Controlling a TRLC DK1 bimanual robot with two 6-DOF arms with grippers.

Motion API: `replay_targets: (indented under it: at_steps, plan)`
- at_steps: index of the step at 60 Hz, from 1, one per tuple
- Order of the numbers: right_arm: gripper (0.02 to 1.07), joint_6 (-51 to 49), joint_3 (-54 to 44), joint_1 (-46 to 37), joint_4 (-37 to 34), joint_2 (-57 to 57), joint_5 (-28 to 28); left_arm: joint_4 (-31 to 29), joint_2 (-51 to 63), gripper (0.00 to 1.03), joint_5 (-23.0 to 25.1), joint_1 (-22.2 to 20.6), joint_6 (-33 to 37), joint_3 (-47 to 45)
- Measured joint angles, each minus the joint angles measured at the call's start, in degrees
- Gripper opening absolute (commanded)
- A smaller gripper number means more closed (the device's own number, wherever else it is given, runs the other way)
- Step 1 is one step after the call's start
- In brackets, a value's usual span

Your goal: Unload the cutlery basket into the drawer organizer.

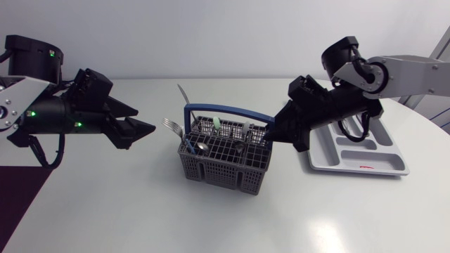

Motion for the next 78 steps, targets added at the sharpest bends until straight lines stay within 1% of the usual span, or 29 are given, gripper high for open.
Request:
replay_targets:
  at_steps: [9,12,14,17,19,24,31,35,38,45,51,54,67,74,78]
  plan:
    - [1.04,-1.0,-2.9,-1.3,-1.3,-8.4,-0.6,0.7,-3.9,0.95,0.4,0.3,5.6,-1.7]
    - [1.04,-0.6,-3.2,-1.4,-1.8,-11.2,-0.8,-1.2,-5.0,0.95,2.4,1.0,6.7,-1.3]
    - [1.04,-0.1,-3.3,-1.4,-1.8,-13.1,-0.9,-4.9,-4.8,0.94,3.4,1.6,6.9,0.2]
    - [1.04,1.0,-3.5,-1.4,-1.8,-15.3,-1.0,-13.3,-2.7,0.94,4.4,2.5,7.0,4.4]
    - [1.04,2.2,-3.6,-1.4,-1.8,-16.7,-1.0,-17.3,-0.6,0.93,4.5,2.8,6.6,7.4]
    - [1.03,4.6,-4.3,-1.6,-1.8,-19.6,-0.9,-23.2,3.1,0.93,4.5,3.0,3.5,12.9]
    - [1.03,8.6,-5.4,-1.7,-1.8,-22.2,-0.4,-31.2,4.7,0.93,4.2,2.6,-2.5,18.0]
    - [1.03,10.3,-6.3,-1.7,-1.7,-23.2,-0.3,-36.3,6.2,0.93,4.3,2.6,-4.9,21.7]
    - [1.03,11.3,-7.0,-1.6,-1.6,-23.8,-0.2,-38.5,7.6,0.93,4.3,2.6,-6.7,24.1]
    - [1.03,13.2,-8.7,-0.5,-1.4,-25.1,1.2,-41.9,11.0,0.93,4.3,3.6,-11.2,28.0]
    - [1.03,14.7,-10.8,1.1,-0.7,-26.7,2.2,-43.1,13.0,0.93,4.0,3.9,-15.9,29.0]
    - [1.03,15.4,-11.8,1.8,-0.3,-27.6,2.8,-43.3,14.0,0.90,2.7,3.5,-18.4,29.2]
    - [1.03,16.7,-14.3,2.5,-0.1,-30.8,3.4,-43.3,18.0,0.90,2.3,0.7,-26.2,29.4]
    - [1.03,17.1,-15.5,2.5,-0.1,-32.2,3.6,-43.3,20.5,0.90,2.3,-0.2,-28.1,30.6]
    - [1.03,17.5,-15.9,2.9,-0.1,-32.6,4.1,-43.3,21.9,0.86,2.2,-0.8,-28.5,31.6]
